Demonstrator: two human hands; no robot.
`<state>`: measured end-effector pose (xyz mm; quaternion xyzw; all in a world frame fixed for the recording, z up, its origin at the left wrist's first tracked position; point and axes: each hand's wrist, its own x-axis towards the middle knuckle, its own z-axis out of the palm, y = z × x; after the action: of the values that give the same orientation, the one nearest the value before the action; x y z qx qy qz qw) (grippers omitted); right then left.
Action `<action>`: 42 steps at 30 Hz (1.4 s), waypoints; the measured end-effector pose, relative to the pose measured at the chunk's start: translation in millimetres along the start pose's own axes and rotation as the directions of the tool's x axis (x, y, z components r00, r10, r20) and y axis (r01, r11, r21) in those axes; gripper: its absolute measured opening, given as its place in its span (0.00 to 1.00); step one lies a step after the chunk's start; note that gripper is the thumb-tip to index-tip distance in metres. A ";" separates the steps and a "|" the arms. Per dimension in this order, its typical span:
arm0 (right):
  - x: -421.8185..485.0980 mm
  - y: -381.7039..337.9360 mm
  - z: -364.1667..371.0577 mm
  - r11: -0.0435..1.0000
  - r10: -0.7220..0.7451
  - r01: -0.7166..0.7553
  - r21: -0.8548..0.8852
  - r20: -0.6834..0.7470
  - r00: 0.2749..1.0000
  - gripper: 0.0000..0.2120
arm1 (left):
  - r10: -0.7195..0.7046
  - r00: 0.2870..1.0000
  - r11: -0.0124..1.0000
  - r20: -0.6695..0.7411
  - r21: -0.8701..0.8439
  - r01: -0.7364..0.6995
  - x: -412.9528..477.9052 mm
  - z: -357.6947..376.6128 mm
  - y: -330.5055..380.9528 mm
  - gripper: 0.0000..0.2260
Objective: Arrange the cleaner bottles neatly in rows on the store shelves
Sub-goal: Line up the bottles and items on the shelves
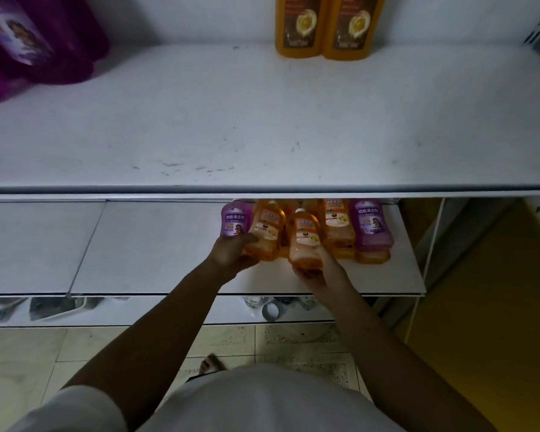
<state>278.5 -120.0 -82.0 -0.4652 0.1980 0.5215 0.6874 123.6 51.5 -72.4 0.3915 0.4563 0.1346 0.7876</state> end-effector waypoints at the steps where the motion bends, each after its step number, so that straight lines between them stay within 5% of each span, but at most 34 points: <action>1: -4.3 -2.1 -1.4 1.000 0.023 -0.023 -0.006 0.032 0.999 0.18 | -0.039 0.999 0.997 0.032 -0.065 0.041 -8.2 -2.5 -1.3 0.26; 4: -21.2 -6.0 -2.8 0.992 0.070 -0.058 -0.112 0.107 0.992 0.24 | -0.118 0.988 0.988 0.099 -0.087 0.126 -32.2 -17.4 -10.2 0.22; 8: -52.6 -11.5 -0.6 0.926 0.089 0.020 -0.376 0.270 0.959 0.15 | -0.103 0.964 0.981 0.246 -0.137 0.140 -72.1 -47.5 -18.7 0.37; 11: -69.4 -11.4 11.6 0.768 0.093 0.170 -0.617 0.370 0.924 0.23 | -0.008 0.962 0.992 0.274 -0.122 0.043 -107.3 -73.2 -21.9 0.42; 15: -81.9 10.2 46.2 0.466 0.150 0.372 -0.803 0.486 0.861 0.35 | 0.119 0.969 0.982 0.217 -0.171 -0.082 -161.4 -100.7 -23.7 0.37; 20: -117.3 66.5 100.6 0.424 0.230 0.541 -0.726 0.664 0.711 0.30 | 0.283 0.943 0.938 -0.176 -0.155 -0.310 -236.7 -115.4 -23.7 0.39; 23: -141.0 99.2 130.8 0.370 0.260 0.656 -0.658 0.751 0.607 0.30 | 0.378 0.815 0.890 -0.439 -0.069 -0.450 -284.4 -134.0 -18.5 0.46; 27: -171.9 138.6 182.3 0.329 0.278 0.761 -0.559 0.827 0.488 0.28 | 0.540 0.598 0.806 -0.593 0.158 -0.571 -343.6 -171.4 4.1 0.44; 33: -233.3 200.7 282.0 0.339 0.257 0.846 -0.411 0.906 0.337 0.28 | 0.686 0.397 0.673 -0.610 0.324 -0.665 -410.5 -259.8 49.4 0.38; 42: -294.7 314.5 415.4 0.370 0.057 0.894 -0.252 0.967 0.249 0.29 | 0.783 0.309 0.558 -0.539 0.390 -0.732 -477.2 -412.5 128.8 0.40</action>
<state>-204.7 81.8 208.0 -0.4076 -0.6194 0.4450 0.5021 -458.9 68.2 201.3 0.5110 0.4693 0.6004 0.3978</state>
